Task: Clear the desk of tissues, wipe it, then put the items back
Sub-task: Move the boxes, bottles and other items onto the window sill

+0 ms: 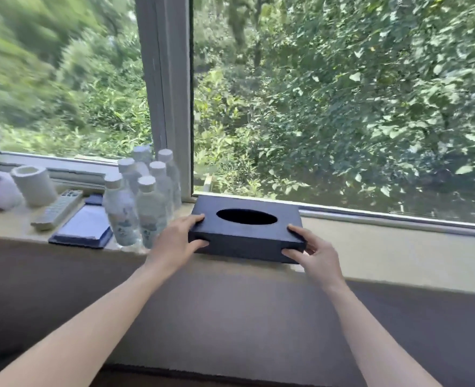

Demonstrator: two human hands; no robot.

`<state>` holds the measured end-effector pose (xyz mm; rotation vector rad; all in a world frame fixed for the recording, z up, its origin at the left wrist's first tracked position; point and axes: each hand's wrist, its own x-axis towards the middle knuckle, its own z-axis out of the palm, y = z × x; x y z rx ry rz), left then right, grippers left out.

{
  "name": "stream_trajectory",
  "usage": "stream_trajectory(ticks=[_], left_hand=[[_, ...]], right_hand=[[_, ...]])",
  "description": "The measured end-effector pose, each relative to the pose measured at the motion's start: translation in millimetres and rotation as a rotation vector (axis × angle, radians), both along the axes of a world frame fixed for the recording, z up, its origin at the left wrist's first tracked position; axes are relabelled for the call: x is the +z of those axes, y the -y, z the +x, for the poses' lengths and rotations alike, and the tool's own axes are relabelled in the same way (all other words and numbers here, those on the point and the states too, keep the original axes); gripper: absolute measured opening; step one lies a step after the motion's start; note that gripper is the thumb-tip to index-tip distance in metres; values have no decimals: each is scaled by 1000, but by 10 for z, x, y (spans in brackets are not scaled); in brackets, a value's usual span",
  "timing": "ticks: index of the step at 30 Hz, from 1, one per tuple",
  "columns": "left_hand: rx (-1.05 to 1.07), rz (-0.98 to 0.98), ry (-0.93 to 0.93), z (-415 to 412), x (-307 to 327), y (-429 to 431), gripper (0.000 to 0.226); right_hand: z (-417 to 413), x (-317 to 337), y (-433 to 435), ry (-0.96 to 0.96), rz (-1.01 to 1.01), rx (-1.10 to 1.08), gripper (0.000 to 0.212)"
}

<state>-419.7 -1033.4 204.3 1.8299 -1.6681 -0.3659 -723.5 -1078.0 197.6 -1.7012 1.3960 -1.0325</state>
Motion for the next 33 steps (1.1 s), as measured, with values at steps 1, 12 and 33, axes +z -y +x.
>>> stream_trajectory(ticks=[1, 12, 33], left_hand=[[11, 17, 6, -19, -2, 80, 63], [105, 134, 155, -43, -2, 659, 54], [-192, 178, 355, -18, 328, 413, 74]], right_hand=[[-4, -22, 117, -26, 11, 15, 54], [106, -81, 751, -280, -1, 58, 50], [571, 318, 220, -650, -106, 29, 49]])
